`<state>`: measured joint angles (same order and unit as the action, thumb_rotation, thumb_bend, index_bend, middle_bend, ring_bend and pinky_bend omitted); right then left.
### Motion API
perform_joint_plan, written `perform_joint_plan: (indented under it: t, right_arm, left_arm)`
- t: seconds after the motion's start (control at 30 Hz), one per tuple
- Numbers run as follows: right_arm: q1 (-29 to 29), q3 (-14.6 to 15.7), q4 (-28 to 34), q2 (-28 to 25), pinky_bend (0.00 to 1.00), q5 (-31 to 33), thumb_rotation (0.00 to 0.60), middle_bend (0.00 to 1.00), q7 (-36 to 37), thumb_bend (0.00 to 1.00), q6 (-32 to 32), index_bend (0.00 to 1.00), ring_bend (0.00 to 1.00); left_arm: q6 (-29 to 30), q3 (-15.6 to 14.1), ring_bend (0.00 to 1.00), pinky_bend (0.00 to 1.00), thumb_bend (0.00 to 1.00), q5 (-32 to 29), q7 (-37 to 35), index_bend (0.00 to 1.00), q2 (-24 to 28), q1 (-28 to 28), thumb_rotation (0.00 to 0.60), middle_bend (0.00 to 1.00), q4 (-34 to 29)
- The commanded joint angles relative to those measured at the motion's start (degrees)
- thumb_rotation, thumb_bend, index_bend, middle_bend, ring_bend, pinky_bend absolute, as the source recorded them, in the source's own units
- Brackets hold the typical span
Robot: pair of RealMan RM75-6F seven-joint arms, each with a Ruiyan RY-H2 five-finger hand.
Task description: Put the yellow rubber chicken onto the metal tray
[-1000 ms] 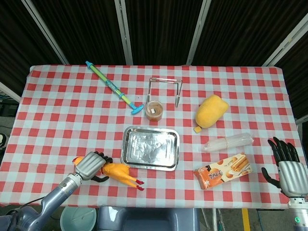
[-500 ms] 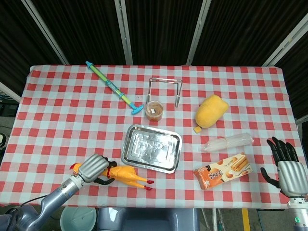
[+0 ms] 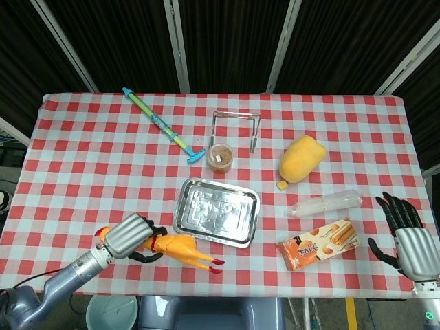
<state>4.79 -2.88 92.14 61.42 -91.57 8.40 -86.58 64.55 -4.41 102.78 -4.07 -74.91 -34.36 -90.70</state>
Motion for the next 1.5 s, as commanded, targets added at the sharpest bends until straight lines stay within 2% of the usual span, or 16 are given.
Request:
perform_joint_plan:
  t: [0.03, 0.27, 0.4, 0.63, 0.8, 1.07, 1.33, 1.5]
  right_arm:
    - [3.1, 0.2, 2.5, -2.3, 0.11, -3.8, 0.600, 0.00, 10.8, 0.37, 2.3, 0.00, 0.00]
    - [9.4, 1.7, 8.3, -7.4, 0.16, -8.7, 0.600, 0.02, 27.6, 0.37, 8.6, 0.00, 0.01]
    - [14.8, 2.2, 11.2, -11.3, 0.16, -8.4, 0.600, 0.02, 37.8, 0.27, 16.3, 0.00, 0.01]
    - [20.9, 1.5, 13.0, -11.5, 0.16, -4.3, 0.600, 0.04, 44.7, 0.24, 26.0, 0.00, 0.03]
    - [23.3, 0.4, 14.0, -10.1, 0.17, -0.6, 0.600, 0.06, 43.9, 0.24, 29.7, 0.00, 0.05]
    - [27.1, -0.7, 14.7, -8.7, 0.15, 4.3, 0.600, 0.06, 42.3, 0.24, 36.4, 0.00, 0.05]
    - [28.5, -1.9, 17.7, -8.9, 0.07, 9.5, 0.600, 0.06, 38.5, 0.24, 39.2, 0.00, 0.02]
    - [28.4, -2.6, 19.9, -8.4, 0.03, 13.2, 0.600, 0.06, 33.1, 0.24, 38.6, 0.00, 0.00]
  left_arm:
    - [-0.7, 3.9, 0.61, 0.72, 0.69, -2.6, 2.0, 0.63, 3.4, -2.2, 0.600, 0.70, -2.1]
    - [-7.8, 10.6, 0.61, 0.72, 0.70, -8.2, 8.5, 0.63, 10.0, -8.3, 0.600, 0.70, -8.0]
    - [-12.8, 14.3, 0.61, 0.72, 0.70, -12.7, 13.4, 0.62, 12.1, -12.2, 0.600, 0.69, -11.6]
    - [-18.8, 17.8, 0.61, 0.72, 0.72, -19.9, 20.5, 0.62, 11.1, -17.4, 0.600, 0.69, -14.4]
    - [-21.0, 19.1, 0.61, 0.72, 0.72, -25.0, 25.0, 0.62, 10.3, -20.2, 0.600, 0.69, -16.0]
    - [-20.6, 19.7, 0.61, 0.72, 0.72, -30.7, 30.3, 0.61, 8.0, -23.0, 0.600, 0.69, -16.8]
    - [-18.8, 19.9, 0.61, 0.72, 0.72, -37.7, 37.6, 0.62, 3.5, -26.7, 0.600, 0.69, -15.2]
    - [-18.2, 19.4, 0.61, 0.72, 0.72, -42.9, 42.5, 0.62, 0.4, -29.8, 0.600, 0.69, -14.8]
